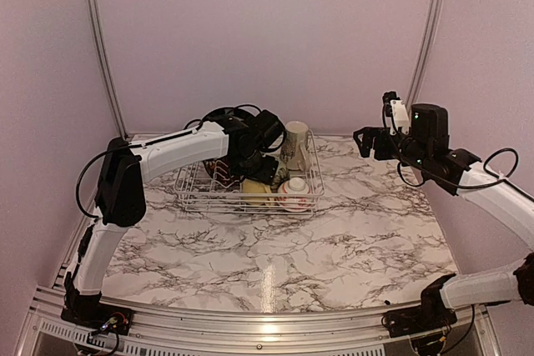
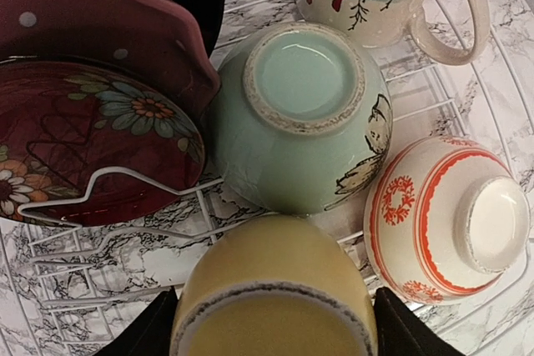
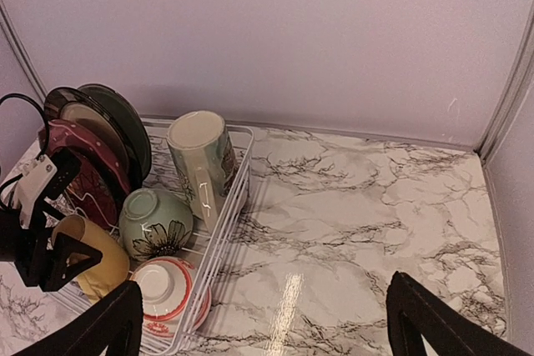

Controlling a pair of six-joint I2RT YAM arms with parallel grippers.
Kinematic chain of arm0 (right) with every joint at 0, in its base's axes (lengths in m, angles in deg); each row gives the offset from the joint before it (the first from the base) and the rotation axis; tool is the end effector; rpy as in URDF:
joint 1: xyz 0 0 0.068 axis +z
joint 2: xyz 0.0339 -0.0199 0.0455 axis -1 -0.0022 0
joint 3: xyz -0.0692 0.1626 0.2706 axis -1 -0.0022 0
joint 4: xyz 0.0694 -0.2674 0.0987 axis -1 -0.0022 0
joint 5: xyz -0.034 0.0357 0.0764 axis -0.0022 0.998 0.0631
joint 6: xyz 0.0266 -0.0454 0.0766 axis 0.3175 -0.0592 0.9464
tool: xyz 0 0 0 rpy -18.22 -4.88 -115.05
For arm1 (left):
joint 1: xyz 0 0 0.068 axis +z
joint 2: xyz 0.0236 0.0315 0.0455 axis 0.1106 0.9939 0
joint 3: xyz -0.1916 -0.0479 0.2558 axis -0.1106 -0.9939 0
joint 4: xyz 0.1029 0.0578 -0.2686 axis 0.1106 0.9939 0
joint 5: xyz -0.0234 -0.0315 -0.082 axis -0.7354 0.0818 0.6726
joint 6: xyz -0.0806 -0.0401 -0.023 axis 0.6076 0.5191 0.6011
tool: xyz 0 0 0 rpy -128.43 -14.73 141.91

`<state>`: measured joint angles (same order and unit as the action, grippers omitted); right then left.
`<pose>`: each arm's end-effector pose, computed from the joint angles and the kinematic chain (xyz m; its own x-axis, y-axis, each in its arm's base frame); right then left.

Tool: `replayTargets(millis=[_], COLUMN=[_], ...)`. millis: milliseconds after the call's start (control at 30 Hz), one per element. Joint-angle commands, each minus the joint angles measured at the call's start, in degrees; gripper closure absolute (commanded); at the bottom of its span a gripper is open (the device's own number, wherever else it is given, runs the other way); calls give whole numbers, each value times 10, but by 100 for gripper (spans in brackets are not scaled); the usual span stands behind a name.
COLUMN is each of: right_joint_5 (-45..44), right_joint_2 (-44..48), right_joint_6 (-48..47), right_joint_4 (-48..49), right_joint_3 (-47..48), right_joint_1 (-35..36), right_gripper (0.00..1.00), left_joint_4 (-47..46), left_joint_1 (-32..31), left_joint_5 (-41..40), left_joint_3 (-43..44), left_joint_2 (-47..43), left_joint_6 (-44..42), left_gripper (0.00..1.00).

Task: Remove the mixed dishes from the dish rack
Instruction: Grab the cup from the dish rack, then pass from the left arm to the right

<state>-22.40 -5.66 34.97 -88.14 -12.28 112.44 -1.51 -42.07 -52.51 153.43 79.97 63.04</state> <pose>0.2958 0.1166 0.3573 -0.3554 0.0106 -0.9347 -0.2747 0.9546 0.1152 0.4214 -0.4384 0.2262 -0.7608 0.2647 -0.5926 0.3284 0.9445 0.0003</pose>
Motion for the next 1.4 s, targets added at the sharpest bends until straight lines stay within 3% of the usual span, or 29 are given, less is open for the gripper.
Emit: replayTargets(millis=[0, 833, 1133, 1367], right_joint_5=[0, 54, 181, 366], right_joint_2=[5, -30, -83, -131], right_joint_6=[1, 32, 102, 228], right_joint_4=[8, 38, 92, 245], right_joint_3=[-1, -10, 1, -7], right_joint_1=[5, 10, 5, -16], right_gripper=[2, 2, 2, 6], left_joint_4=[31, 0, -64, -181], left_joint_1=[-2, -2, -1, 15], left_joint_5=[-5, 1, 14, 95], left_joint_3=[-3, 52, -3, -123], left_joint_2=[11, -82, -145, -244], left_joint_6=[-11, -17, -7, 23], left_gripper=[34, 100, 100, 100])
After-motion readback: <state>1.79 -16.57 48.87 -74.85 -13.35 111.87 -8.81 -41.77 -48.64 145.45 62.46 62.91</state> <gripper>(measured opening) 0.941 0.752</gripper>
